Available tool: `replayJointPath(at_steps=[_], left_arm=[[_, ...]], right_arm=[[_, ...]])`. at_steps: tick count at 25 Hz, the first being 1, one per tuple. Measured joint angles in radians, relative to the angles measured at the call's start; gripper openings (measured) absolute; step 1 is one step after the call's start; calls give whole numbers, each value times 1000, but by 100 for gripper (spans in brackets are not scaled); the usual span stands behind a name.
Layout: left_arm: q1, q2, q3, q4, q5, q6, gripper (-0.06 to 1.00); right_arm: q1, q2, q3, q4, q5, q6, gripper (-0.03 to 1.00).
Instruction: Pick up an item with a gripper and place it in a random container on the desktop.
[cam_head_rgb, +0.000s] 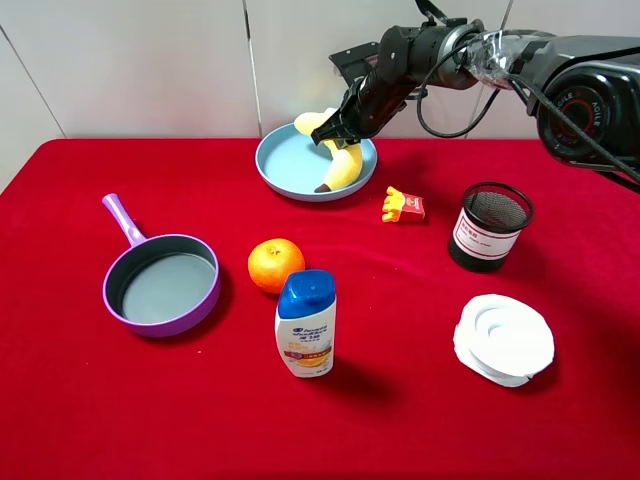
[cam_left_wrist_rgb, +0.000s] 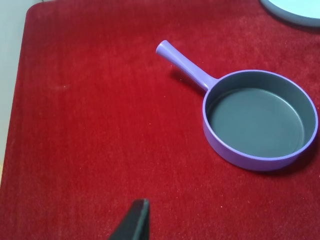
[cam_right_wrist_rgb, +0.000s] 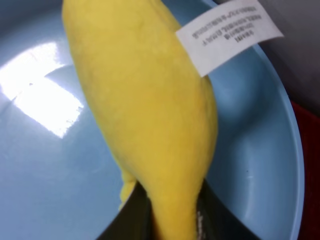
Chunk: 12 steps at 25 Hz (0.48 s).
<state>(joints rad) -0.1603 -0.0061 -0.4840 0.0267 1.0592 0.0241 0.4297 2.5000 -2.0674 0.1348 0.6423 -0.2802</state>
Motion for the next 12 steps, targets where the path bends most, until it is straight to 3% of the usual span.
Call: replayJointPath(at_steps=[12], left_arm=[[0, 0, 0, 0, 0, 0, 99]], right_arm=[[0, 0, 0, 0, 1, 0, 9]])
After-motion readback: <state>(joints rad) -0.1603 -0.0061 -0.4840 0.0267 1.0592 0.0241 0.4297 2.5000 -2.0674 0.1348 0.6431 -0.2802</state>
